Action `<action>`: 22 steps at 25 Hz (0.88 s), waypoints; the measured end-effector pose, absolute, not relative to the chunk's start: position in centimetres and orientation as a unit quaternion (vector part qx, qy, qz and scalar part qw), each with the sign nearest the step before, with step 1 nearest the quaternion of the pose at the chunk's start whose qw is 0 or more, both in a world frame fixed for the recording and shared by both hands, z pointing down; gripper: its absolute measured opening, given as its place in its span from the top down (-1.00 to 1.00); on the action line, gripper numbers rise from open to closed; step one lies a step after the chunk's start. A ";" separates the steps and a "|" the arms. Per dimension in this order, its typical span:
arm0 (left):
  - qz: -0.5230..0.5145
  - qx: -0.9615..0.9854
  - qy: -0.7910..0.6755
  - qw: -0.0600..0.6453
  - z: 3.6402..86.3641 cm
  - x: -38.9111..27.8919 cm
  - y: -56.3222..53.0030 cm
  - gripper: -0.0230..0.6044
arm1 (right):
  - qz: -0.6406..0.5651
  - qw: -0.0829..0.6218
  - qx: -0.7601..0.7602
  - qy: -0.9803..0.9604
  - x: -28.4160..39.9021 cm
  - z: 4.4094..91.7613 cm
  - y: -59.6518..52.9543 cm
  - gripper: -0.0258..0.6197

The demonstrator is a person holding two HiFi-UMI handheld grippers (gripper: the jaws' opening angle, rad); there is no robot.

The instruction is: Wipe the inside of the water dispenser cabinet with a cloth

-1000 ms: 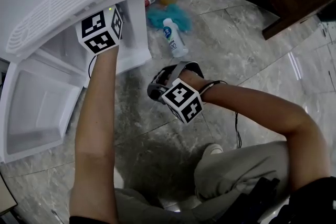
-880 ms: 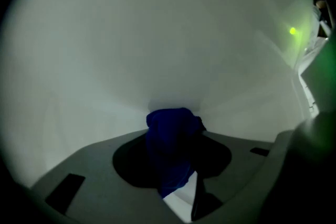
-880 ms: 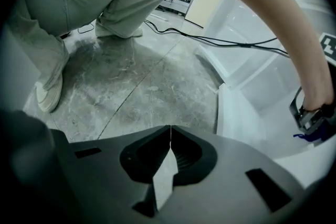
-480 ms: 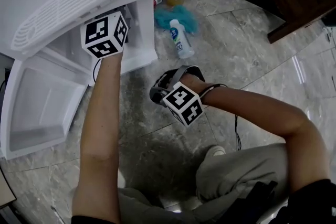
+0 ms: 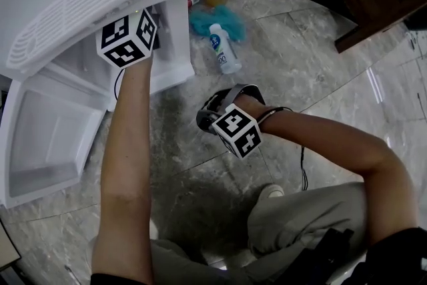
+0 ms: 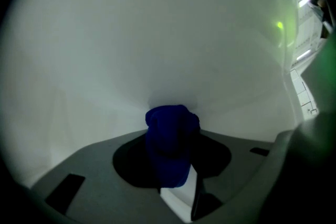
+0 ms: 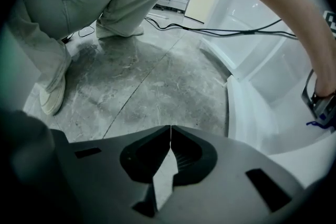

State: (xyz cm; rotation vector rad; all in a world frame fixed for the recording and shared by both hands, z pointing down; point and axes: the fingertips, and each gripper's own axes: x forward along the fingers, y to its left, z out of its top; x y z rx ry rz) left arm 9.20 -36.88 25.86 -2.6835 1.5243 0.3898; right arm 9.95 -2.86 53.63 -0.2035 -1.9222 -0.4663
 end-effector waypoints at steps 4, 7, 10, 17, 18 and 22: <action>0.135 -0.866 0.480 0.013 26.1 9.5 -35.9 0.46 | -0.205 0.534 -0.087 -0.816 8.2 53.1 -3.8 0.92; 0.123 -0.870 0.478 0.013 26.4 9.5 -36.7 0.46 | -0.193 0.524 -0.077 -0.826 7.6 52.5 -4.1 0.92; 0.118 -0.871 0.477 0.014 26.0 9.4 -37.6 0.46 | -0.180 0.528 -0.070 -0.827 8.8 52.9 -3.7 0.92; 0.096 -0.881 0.462 0.009 26.2 9.6 -36.0 0.49 | -0.101 0.525 -0.033 -0.845 10.2 52.5 -3.5 0.92; 0.082 -0.889 0.451 0.021 26.3 9.7 -35.4 0.49 | -0.084 0.519 -0.022 -0.851 9.9 52.1 -4.0 0.92; -0.004 -0.926 0.372 0.065 28.2 10.5 -32.2 0.48 | -0.010 0.472 0.056 -0.879 9.0 50.3 -7.3 0.92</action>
